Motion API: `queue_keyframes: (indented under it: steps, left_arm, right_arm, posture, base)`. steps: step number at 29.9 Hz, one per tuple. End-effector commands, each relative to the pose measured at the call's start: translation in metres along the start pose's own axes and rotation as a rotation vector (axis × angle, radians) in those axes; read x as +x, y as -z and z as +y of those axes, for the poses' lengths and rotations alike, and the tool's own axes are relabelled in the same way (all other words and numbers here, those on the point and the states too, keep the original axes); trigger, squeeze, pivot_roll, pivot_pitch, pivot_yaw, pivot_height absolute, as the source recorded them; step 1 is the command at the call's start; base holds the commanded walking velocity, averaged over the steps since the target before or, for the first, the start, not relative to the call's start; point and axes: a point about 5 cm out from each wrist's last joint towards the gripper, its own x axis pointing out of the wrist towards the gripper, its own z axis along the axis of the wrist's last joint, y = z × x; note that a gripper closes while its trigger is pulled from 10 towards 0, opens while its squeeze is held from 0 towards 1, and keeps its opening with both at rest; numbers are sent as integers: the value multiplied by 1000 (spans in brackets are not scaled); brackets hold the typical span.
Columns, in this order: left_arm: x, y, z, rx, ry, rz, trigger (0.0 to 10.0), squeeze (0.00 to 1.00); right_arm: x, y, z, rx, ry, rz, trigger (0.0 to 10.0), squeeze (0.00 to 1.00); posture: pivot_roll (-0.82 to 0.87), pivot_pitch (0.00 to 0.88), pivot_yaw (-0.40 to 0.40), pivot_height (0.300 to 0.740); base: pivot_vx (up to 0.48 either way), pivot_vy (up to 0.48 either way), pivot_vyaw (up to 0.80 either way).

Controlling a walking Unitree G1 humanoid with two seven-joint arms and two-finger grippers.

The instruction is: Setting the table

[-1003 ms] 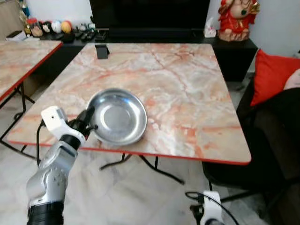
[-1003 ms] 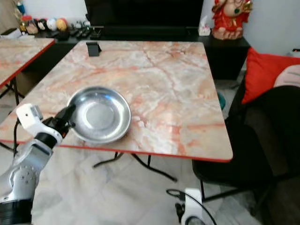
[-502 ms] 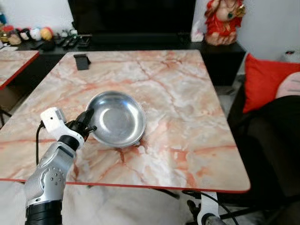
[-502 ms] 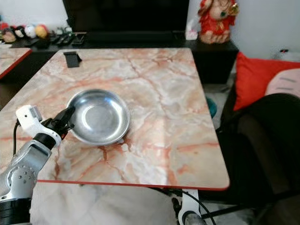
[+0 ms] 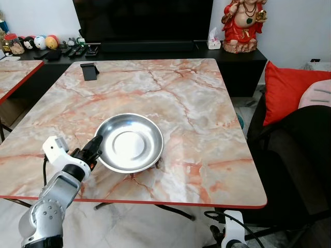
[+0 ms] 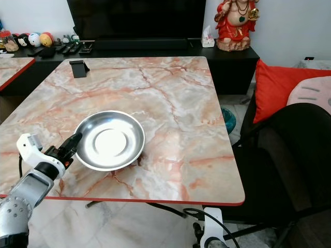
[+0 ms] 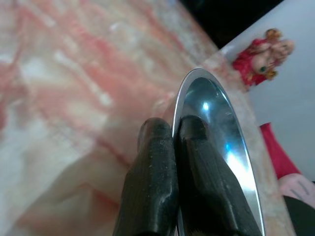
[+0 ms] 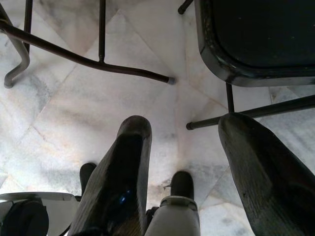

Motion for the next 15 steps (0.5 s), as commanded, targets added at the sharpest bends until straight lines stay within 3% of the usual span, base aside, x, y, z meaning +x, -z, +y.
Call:
queue_keyframes:
  steps: [1, 9, 15]
  left_arm:
    - [-2, -4, 0, -5, 2, -4, 10000, 0]
    - [-4, 1, 6, 28, -27, 31, 10000, 0]
    - [-13, 9, 19, 34, -102, 57, 10000, 0]
  right_arm:
    - [0, 1, 2, -2, -8, 12, 10000, 0]
    - [0, 2, 2, -3, -11, 14, 10000, 0]
    - [0, 3, 3, -15, -18, 20, 10000, 0]
  posture:
    - [-49, 0, 56, 740]
    - [-51, 0, 59, 740]
    - [-54, 0, 62, 740]
  base:
    - [0, 0, 0]
    - [0, 0, 0]
    - [0, 0, 0]
